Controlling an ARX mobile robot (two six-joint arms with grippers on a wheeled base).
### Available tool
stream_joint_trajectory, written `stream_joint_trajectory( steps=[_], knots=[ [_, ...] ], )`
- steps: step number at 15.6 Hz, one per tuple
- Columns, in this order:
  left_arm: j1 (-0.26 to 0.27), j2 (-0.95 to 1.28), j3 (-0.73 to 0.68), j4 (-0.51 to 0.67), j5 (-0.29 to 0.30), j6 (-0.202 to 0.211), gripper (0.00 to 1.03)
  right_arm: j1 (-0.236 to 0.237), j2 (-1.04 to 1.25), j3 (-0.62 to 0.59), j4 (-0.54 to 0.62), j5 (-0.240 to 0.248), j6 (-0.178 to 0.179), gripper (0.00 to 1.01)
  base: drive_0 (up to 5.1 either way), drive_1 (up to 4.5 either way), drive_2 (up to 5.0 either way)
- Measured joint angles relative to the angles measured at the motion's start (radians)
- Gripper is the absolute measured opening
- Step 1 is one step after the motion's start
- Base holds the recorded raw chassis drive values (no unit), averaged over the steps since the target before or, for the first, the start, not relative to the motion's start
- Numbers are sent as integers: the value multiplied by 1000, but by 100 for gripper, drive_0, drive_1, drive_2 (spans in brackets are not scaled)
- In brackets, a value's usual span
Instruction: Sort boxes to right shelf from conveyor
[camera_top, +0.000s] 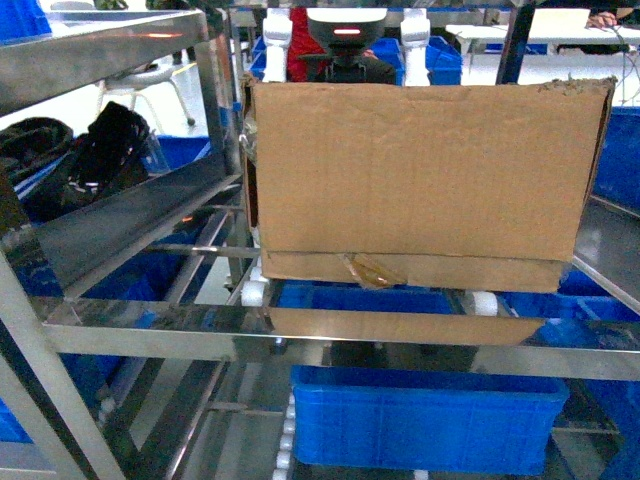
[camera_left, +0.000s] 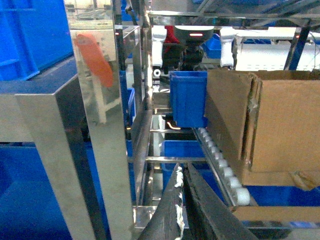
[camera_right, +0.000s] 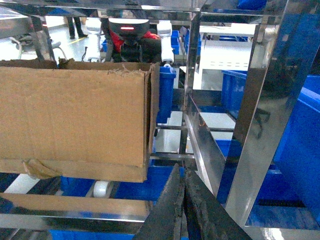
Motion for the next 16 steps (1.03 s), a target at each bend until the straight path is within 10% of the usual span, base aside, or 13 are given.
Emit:
stream_joint_trajectory(
  steps=[16],
  knots=[
    [25,-514,-144,-343,18,0,2,0,-481,-119,-338,0,0,2,0,0,0]
  ],
)
